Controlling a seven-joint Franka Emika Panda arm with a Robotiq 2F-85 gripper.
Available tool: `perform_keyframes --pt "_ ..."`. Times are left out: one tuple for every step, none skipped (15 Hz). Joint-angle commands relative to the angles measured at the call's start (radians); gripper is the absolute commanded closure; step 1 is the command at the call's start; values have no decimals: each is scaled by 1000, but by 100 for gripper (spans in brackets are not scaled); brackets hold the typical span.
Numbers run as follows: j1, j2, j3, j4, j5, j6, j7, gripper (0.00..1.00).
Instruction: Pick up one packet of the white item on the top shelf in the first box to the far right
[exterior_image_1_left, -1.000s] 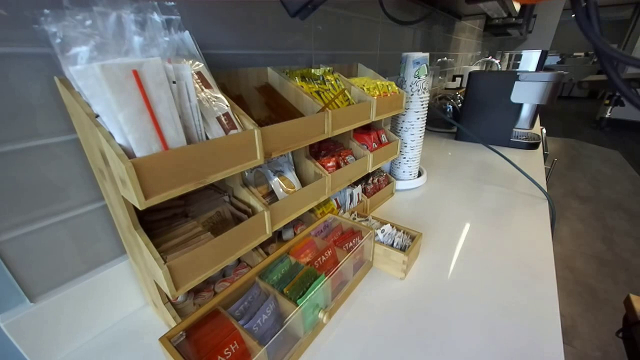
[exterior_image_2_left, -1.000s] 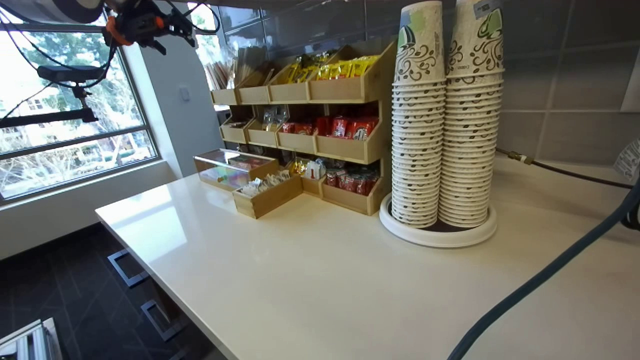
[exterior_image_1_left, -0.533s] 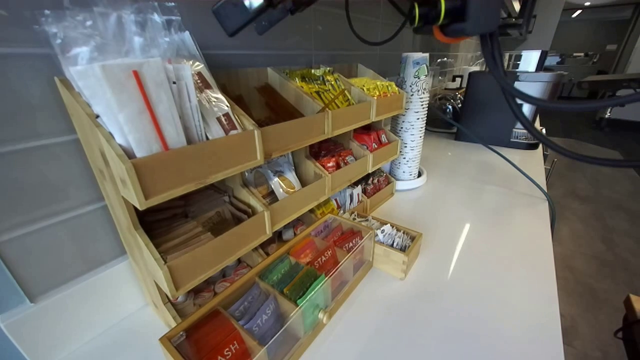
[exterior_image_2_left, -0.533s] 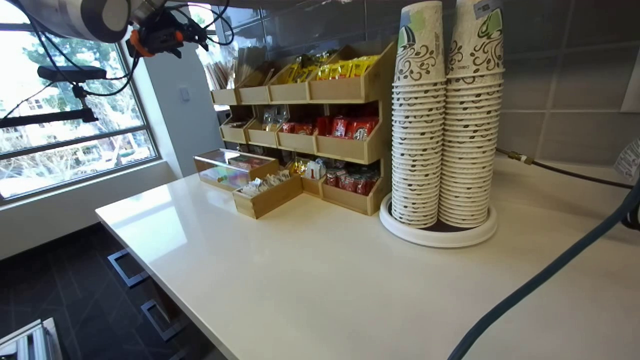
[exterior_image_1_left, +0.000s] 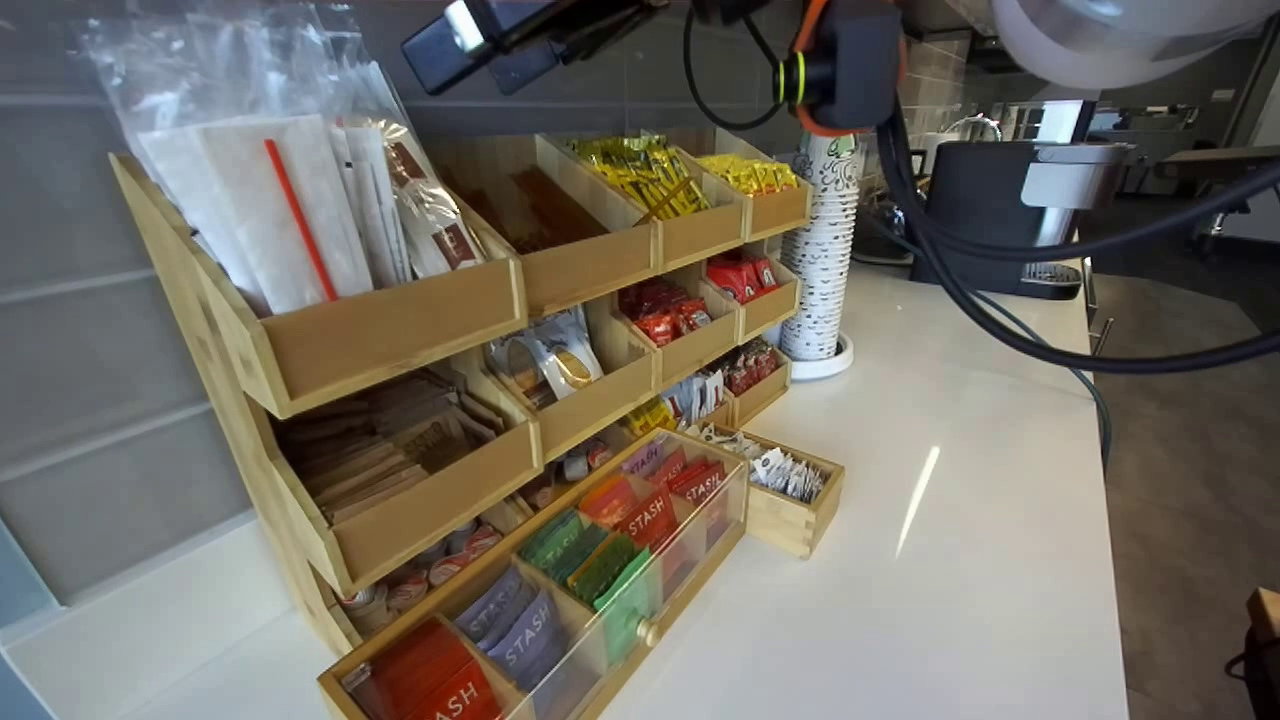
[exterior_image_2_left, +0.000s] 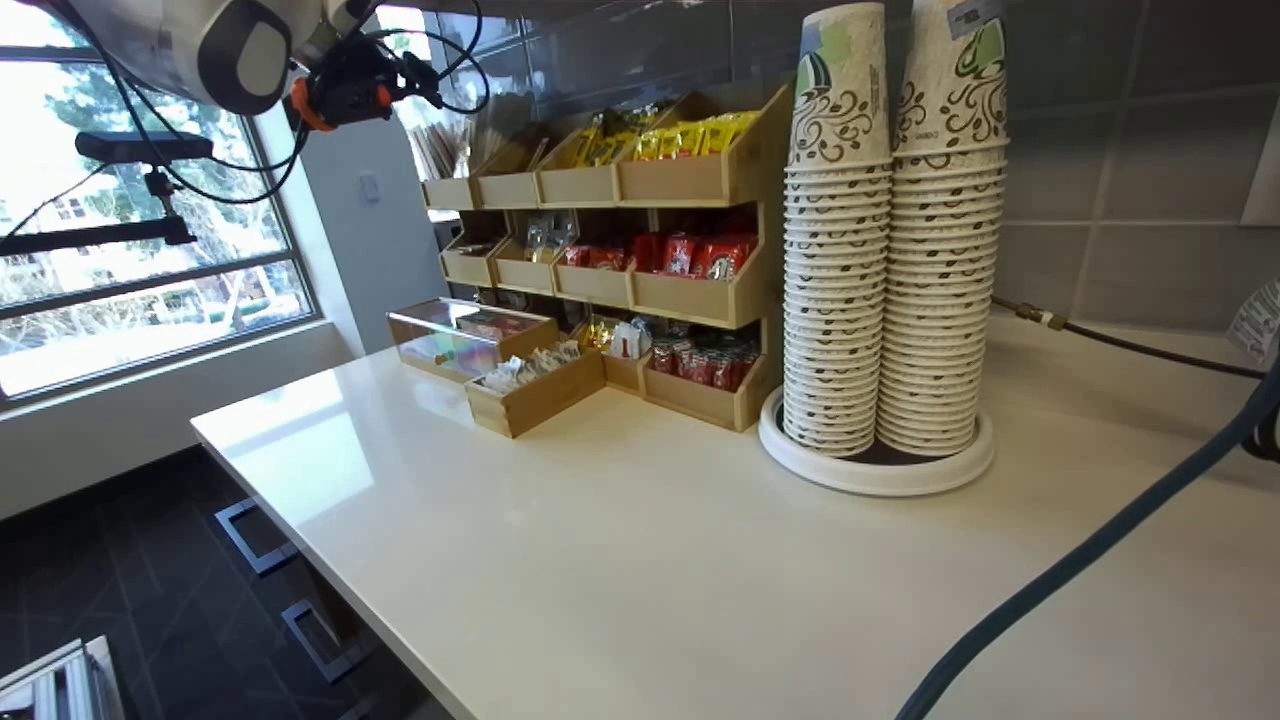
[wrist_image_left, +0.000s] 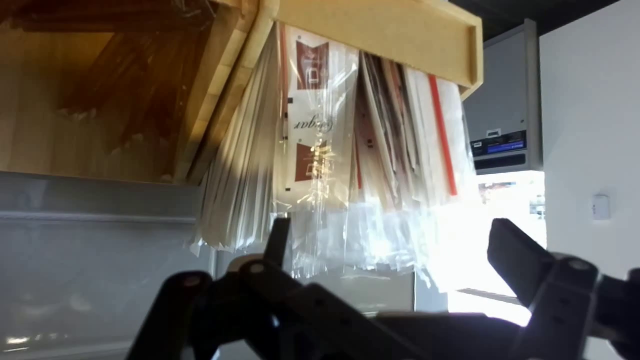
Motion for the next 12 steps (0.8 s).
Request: perform_keyframes --pt "4 64 -2 67 28 35 -38 0" --pt "2 77 0 83 27 33 -39 0" --pt "-2 88 2 94 26 32 -40 0" --pt "-7 100 1 107 18 33 -38 0" --pt "-12 111 0 118 11 35 -38 0" --pt "-18 119 -1 127 8 36 -39 0" --pt "-25 127 -1 135 7 37 -40 0" --pt "-33 133 -2 141 6 39 -41 0" --pt "-40 140 -5 147 3 42 -41 0" --pt "-47 147 -5 153 6 44 -42 0" --pt "-53 155 -4 161 7 47 -42 0" --pt "-58 166 -3 170 5 48 -44 0"
